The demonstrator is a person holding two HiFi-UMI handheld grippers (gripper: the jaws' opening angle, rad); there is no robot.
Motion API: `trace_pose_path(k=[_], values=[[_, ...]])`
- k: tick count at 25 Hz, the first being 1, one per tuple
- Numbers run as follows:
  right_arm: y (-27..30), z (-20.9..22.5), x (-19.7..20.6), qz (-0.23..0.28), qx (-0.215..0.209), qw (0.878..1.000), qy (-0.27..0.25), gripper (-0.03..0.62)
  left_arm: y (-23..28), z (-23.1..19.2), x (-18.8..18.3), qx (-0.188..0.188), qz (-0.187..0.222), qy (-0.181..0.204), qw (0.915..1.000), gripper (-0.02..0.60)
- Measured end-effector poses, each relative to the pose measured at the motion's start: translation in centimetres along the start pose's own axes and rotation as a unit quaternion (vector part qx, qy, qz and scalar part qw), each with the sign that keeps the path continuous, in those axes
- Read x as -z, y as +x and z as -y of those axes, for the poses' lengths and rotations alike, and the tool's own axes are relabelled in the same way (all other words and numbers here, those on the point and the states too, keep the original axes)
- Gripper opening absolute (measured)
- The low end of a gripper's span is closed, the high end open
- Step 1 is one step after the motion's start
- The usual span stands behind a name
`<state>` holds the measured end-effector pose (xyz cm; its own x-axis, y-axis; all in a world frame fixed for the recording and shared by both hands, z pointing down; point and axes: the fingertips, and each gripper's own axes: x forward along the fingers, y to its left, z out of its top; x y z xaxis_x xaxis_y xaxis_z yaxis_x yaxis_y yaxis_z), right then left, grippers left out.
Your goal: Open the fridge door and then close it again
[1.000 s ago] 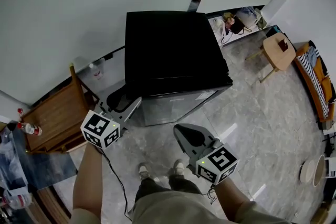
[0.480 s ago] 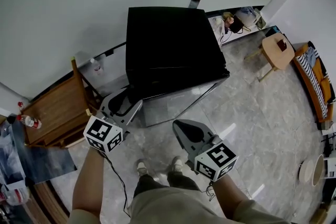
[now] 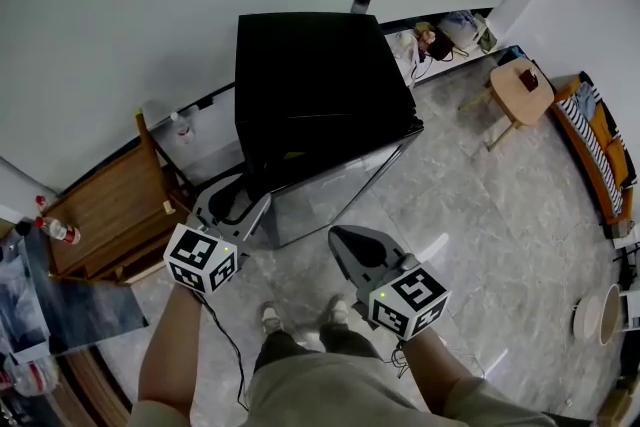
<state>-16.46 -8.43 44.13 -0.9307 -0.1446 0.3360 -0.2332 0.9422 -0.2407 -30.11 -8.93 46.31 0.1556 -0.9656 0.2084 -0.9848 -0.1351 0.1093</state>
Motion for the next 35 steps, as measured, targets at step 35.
trace_pose_path(k=[35], values=[[-8.1,-1.2,2.5,0.015,0.063,0.998,0.006,-0.003,-4.2,12.5,1.7,0.101,-0.037,-0.017,0.9941,0.127]])
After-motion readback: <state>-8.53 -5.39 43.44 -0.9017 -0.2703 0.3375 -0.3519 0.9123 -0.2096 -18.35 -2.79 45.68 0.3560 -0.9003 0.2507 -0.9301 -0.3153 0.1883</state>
